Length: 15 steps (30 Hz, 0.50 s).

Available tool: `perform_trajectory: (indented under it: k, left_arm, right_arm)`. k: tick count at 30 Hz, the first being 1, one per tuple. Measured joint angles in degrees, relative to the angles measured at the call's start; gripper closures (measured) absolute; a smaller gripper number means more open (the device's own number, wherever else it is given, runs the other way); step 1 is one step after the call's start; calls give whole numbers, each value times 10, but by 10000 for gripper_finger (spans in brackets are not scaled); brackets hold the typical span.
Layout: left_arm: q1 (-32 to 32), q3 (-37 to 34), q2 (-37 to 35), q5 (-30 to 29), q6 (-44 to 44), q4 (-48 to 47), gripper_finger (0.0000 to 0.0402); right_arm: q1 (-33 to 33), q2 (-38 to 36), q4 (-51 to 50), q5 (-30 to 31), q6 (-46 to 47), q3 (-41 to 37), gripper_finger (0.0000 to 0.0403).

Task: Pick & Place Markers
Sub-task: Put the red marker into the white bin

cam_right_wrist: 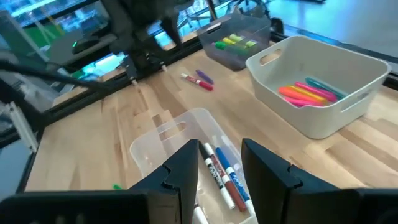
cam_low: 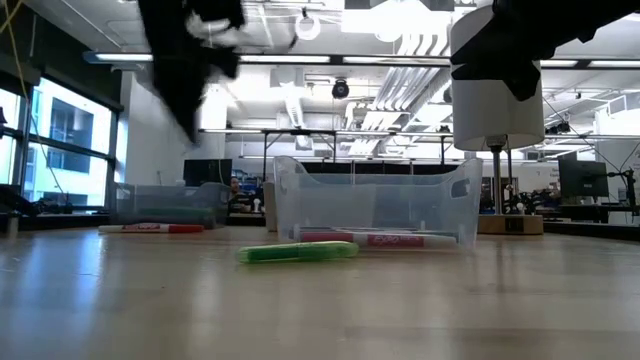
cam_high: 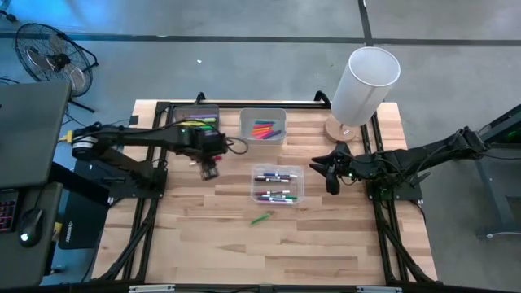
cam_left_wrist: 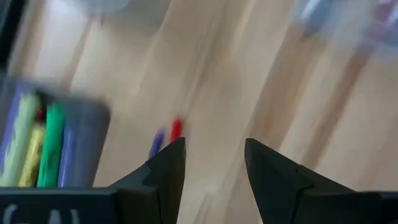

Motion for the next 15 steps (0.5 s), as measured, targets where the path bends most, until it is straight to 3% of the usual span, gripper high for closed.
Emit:
perform_trajectory:
  k: [2, 7, 12, 15]
  left_arm:
    - [14, -30, -11, 3, 10, -40, 242]
    - [47, -106, -12, 53, 35, -40, 241]
    - [78, -173, -4, 81, 53, 3, 241]
    - [96, -179, 1, 84, 60, 24, 241]
  right_arm:
    - [0, 0, 0, 12, 11, 0, 290]
    - [0, 0, 2, 27, 40, 0, 290]
    - [0, 0, 2, 29, 64, 0, 290]
    - [0, 0, 1, 29, 62, 0, 290]
